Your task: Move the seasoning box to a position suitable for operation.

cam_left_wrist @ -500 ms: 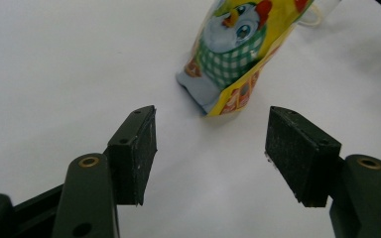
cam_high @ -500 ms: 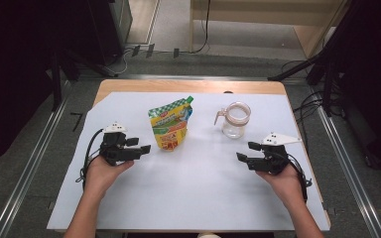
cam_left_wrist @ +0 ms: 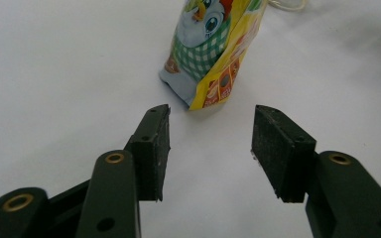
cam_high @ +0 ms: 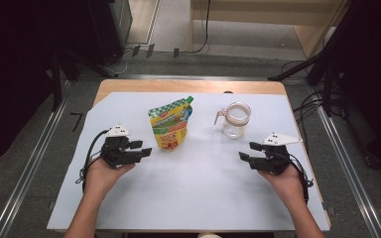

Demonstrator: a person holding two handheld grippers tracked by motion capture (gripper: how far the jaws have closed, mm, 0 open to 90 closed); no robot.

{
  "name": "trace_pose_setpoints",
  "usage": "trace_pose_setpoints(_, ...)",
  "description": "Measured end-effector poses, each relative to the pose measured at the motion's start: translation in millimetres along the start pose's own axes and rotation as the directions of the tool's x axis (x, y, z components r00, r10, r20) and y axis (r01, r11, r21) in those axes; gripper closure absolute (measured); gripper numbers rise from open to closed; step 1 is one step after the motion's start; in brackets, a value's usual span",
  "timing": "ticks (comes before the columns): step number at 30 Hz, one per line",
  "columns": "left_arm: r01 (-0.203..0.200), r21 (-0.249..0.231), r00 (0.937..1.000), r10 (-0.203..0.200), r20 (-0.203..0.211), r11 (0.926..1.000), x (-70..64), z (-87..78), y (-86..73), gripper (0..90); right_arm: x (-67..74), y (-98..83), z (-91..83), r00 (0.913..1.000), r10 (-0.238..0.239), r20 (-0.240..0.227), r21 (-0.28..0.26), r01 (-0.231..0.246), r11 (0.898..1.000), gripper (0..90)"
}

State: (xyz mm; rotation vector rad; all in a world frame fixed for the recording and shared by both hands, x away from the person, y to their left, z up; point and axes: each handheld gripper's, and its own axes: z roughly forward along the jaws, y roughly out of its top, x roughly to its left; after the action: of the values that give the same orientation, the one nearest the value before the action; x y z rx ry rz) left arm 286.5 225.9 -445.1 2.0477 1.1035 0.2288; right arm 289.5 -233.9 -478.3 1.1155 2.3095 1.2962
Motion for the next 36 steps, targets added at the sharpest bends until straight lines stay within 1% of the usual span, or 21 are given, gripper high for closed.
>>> trace_pose_setpoints(1, 0.0, 0.0, 1.0, 0.0, 0.0, 1.0, 0.0, 0.0, 0.0, 53.3, 0.0, 0.0, 0.0, 1.0, 0.0, 0.0, 0.0, 0.0, 1.0, 43.0)
trace_pose_setpoints(2, 0.014, -0.006, 0.9999, -0.014, 0.007, 0.9999, 0.7, 0.1, 0.7, 54.6, -0.6, 0.1, -0.1, 1.0, 0.005, 0.002, 0.002, -0.005, 1.0, 43.5)
trace_pose_setpoints(3, 0.014, -0.006, 0.9999, -0.014, 0.007, 0.9999, 0.7, 0.1, 0.7, 54.8, -1.1, 0.1, -0.3, 1.0, 0.007, 0.002, 0.0, -0.007, 1.0, 43.6)
trace_pose_setpoints(4, 0.003, -0.007, 1.0, -0.003, 0.009, 1.0, -0.5, -0.1, 1.5, 54.8, -1.3, 0.0, -0.5, 0.9999, 0.017, 0.003, -0.002, -0.017, 1.0, 43.9)
trace_pose_setpoints(7, -0.014, 0.0, 0.9997, 0.014, 0.022, 0.9999, -2.4, 1.2, 2.0, 55.8, -2.9, -0.8, -1.7, 0.9998, 0.021, 0.006, 0.0, -0.021, 1.0, 44.0)
trace_pose_setpoints(8, -0.019, 0.009, 0.9996, 0.019, 0.022, 0.9998, -2.6, 1.9, 2.2, 55.8, -3.3, -1.0, -2.0, 0.9998, 0.021, 0.007, -0.001, -0.021, 1.0, 44.0)
trace_pose_setpoints(9, -0.017, 0.013, 0.9996, 0.017, 0.024, 0.9998, -2.9, 2.8, 2.3, 55.6, -3.3, -1.1, -2.4, 0.9997, 0.023, 0.008, -0.002, -0.023, 1.0, 44.0)
trace_pose_setpoints(11, -0.029, 0.012, 0.9993, 0.028, 0.024, 0.9995, -3.3, 3.8, 2.4, 54.3, -3.7, -1.0, -2.5, 0.9997, 0.022, 0.008, -0.003, -0.022, 1.0, 44.0)
trace_pose_setpoints(13, -0.028, 0.013, 0.9992, 0.028, 0.029, 0.9995, -3.4, 4.0, 2.6, 54.3, -3.9, -1.1, -1.6, 0.9998, 0.018, 0.008, -0.001, -0.018, 1.0, 43.8)
trace_pose_setpoints(14, -0.016, 0.015, 0.999, 0.015, 0.043, 0.9998, -3.3, 4.3, 3.6, 54.4, -3.5, -1.1, -1.0, 0.9998, 0.02, 0.008, 0.004, -0.02, 1.0, 43.8)
trace_pose_setpoints(15, -0.016, 0.015, 0.999, 0.015, 0.043, 0.9998, -3.3, 4.3, 3.6, 54.8, -3.5, -1.1, -1.0, 0.9998, 0.02, 0.008, 0.004, -0.02, 1.0, 43.8)
trace_pose_setpoints(16, -0.016, 0.017, 0.998, 0.015, 0.061, 0.9997, -3.6, 5.0, 3.9, 54.8, -3.5, -1.3, -0.1, 0.9998, 0.021, 0.008, 0.01, -0.021, 1.0, 43.7)
trace_pose_setpoints(18, -0.021, 0.022, 0.9981, 0.019, 0.058, 0.9995, -3.5, 5.9, 3.5, 55.0, -4.1, -1.3, 0.1, 0.9989, 0.046, -0.003, 0.01, -0.046, 0.999, 43.7)
trace_pose_setpoints(19, -0.019, 0.025, 0.9981, 0.018, 0.059, 0.9995, -3.0, 6.1, 3.5, 54.9, -4.6, -1.3, -0.2, 0.9987, 0.051, -0.007, 0.005, -0.051, 0.999, 43.8)
trace_pose_setpoints(22, -0.005, 0.017, 0.9983, 0.004, 0.059, 0.9999, -1.5, 5.5, 2.9, 54.7, -4.1, -1.5, -1.2, 0.999, 0.044, -0.001, 0.006, -0.044, 0.999, 44.1)
trace_pose_setpoints(26, -0.022, 0.018, 0.9986, 0.021, 0.049, 0.9996, -1.8, 3.8, 2.5, 53.1, -3.7, -1.6, -0.5, 0.9991, 0.042, 0.0, 0.014, -0.042, 0.999, 44.0)
trace_pose_setpoints(27, -0.026, 0.012, 0.9985, 0.026, 0.049, 0.9996, -2.2, 3.8, 2.7, 52.0, -3.7, -1.6, -0.4, 0.9992, 0.04, 0.0, 0.016, -0.04, 0.999, 44.0)
trace_pose_setpoints(29, -0.029, 0.011, 0.9986, 0.028, 0.045, 0.9995, -2.8, 3.7, 3.1, 50.8, -3.7, -1.6, -0.3, 0.9991, 0.041, 0.0, 0.018, -0.041, 0.999, 44.0)
trace_pose_setpoints(30, -0.037, 0.018, 0.9983, 0.036, 0.046, 0.9992, -3.0, 3.4, 4.4, 50.3, -4.4, -1.2, -0.4, 0.998, 0.063, -0.006, 0.024, -0.063, 0.998, 44.0)
trace_pose_setpoints(33, -0.03, 0.028, 0.9982, 0.029, 0.052, 0.9991, -2.9, 5.8, 4.7, 48.7, -6.0, -0.9, -2.4, 0.9978, 0.065, 0.012, 0.005, -0.065, 0.998, 43.8)
trace_pose_setpoints(36, -0.041, 0.036, 0.9977, 0.039, 0.056, 0.9985, -4.4, 6.9, 4.2, 47.9, -8.8, 0.2, -3.7, 0.997, 0.074, 0.023, -0.011, -0.074, 0.997, 43.3)
